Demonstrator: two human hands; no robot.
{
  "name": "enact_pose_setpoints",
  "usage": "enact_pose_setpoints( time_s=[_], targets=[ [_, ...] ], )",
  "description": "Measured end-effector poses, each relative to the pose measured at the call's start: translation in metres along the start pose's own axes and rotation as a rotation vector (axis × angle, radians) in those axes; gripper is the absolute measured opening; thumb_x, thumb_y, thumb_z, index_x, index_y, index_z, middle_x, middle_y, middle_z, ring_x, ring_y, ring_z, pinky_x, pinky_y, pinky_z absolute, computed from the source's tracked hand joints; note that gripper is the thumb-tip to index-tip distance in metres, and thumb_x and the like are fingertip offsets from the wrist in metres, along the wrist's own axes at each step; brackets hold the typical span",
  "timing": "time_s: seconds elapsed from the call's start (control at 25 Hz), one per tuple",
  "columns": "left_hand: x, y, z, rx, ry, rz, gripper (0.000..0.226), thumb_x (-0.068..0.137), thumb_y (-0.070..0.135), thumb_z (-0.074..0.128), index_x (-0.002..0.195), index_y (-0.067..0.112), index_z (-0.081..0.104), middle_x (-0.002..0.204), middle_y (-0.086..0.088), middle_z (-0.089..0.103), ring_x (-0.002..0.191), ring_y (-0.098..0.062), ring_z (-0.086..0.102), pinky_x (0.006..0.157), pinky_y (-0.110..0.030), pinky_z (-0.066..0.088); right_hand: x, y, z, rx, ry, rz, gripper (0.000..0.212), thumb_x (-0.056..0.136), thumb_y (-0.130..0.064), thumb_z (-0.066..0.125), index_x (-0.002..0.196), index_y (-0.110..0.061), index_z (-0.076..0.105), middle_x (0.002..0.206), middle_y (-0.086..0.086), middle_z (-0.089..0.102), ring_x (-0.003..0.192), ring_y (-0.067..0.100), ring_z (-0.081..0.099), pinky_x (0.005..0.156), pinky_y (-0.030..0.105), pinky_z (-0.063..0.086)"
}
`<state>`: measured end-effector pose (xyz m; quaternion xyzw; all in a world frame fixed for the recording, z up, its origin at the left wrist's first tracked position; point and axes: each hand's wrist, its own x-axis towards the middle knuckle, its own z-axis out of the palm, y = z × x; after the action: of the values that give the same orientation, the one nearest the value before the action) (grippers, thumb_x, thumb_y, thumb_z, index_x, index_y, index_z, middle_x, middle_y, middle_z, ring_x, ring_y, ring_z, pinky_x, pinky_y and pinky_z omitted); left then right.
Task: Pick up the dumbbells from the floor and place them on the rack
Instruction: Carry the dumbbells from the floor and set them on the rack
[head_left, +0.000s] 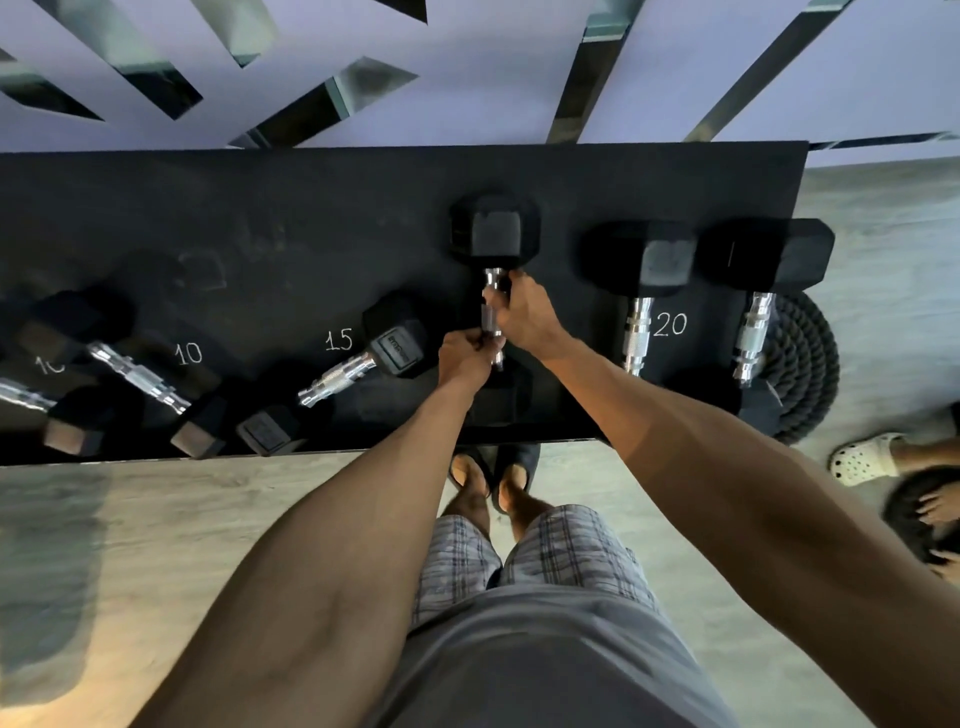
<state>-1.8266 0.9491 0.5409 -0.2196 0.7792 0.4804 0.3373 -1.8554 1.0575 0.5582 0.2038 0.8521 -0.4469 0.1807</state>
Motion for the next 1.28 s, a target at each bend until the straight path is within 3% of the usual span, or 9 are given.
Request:
enact_pose_setpoints(
  time_s=[0.16,0.48,0.68,0.8,0.92,1.08,1.2,1.28],
  targets=[
    [0.005,-0.008,0.006,0.006,-0.026,-0.009,0.029,0.087,0.025,0.073,0.113,0.011,0.073,0.107,-0.005,0.074,0.102,-0.018,0.067,0.084,-0.024,0.048,0.001,0.012,0.000,-0.007,-0.028,0.017,0.024,0.098,-0.020,0.050,0.108,0.001,0.056,0.088,0.005,0.061,0.075,0.017,0.056,0.066,0.026,0.040],
    [-0.006,-0.028,0.013,0.044,-0.018,-0.059,0.030,0.085,0.028,0.074,0.109,0.009,0.075,0.107,-0.008,0.074,0.091,-0.012,0.062,0.076,-0.023,0.043,-0.016,0.033,0.010,0.007,-0.070,0.052,0.029,0.098,-0.025,0.052,0.116,-0.001,0.056,0.104,0.011,0.066,0.093,0.024,0.061,0.076,0.031,0.042],
    [-0.019,-0.028,0.005,0.124,-0.035,-0.013,0.029,0.089,0.028,0.069,0.112,0.011,0.073,0.109,-0.009,0.073,0.107,-0.020,0.066,0.080,-0.024,0.045,-0.028,0.036,0.012,0.008,-0.070,0.070,0.033,0.099,-0.027,0.051,0.121,-0.002,0.054,0.112,0.013,0.065,0.101,0.024,0.061,0.076,0.028,0.040],
    [-0.030,-0.025,-0.018,0.286,-0.023,0.025,0.032,0.091,0.025,0.067,0.118,0.008,0.070,0.118,-0.009,0.070,0.115,-0.023,0.063,0.093,-0.026,0.046,-0.044,0.034,0.012,-0.021,0.076,0.079,0.031,0.096,-0.027,0.050,0.117,-0.003,0.052,0.118,0.015,0.059,0.109,0.029,0.057,0.085,0.037,0.048],
    [-0.041,-0.032,-0.055,0.449,0.025,0.028,0.020,0.089,0.025,0.067,0.102,0.012,0.074,0.110,-0.009,0.073,0.109,-0.025,0.066,0.097,-0.034,0.052,-0.072,0.027,0.019,-0.044,0.184,0.061,0.021,0.096,-0.021,0.046,0.108,-0.004,0.052,0.109,0.017,0.061,0.102,0.033,0.058,0.087,0.046,0.050],
    [-0.046,-0.041,-0.106,0.622,0.057,0.060,0.019,0.089,0.021,0.061,0.086,0.007,0.073,0.091,-0.015,0.074,0.091,-0.031,0.071,0.087,-0.041,0.057,-0.090,0.013,0.055,0.001,-0.024,0.135,0.021,0.090,-0.025,0.048,0.097,-0.009,0.060,0.093,0.013,0.070,0.083,0.030,0.066,0.075,0.041,0.057],
    [-0.040,-0.045,-0.142,0.731,0.141,0.086,0.023,0.091,0.020,0.055,0.101,0.010,0.073,0.103,-0.016,0.071,0.099,-0.036,0.067,0.084,-0.039,0.055,-0.093,-0.006,0.093,0.163,-0.186,0.230,0.016,0.089,-0.023,0.049,0.082,-0.014,0.060,0.085,0.014,0.073,0.073,0.029,0.070,0.069,0.048,0.061],
    [-0.031,-0.049,-0.165,0.778,0.154,0.078,0.026,0.093,0.023,0.052,0.108,0.011,0.069,0.107,-0.018,0.068,0.100,-0.039,0.066,0.080,-0.040,0.053,-0.094,-0.024,0.115,0.273,-0.251,0.313,0.014,0.094,-0.018,0.050,0.088,-0.010,0.061,0.087,0.013,0.070,0.067,0.019,0.066,0.067,0.039,0.060]
  ],
)
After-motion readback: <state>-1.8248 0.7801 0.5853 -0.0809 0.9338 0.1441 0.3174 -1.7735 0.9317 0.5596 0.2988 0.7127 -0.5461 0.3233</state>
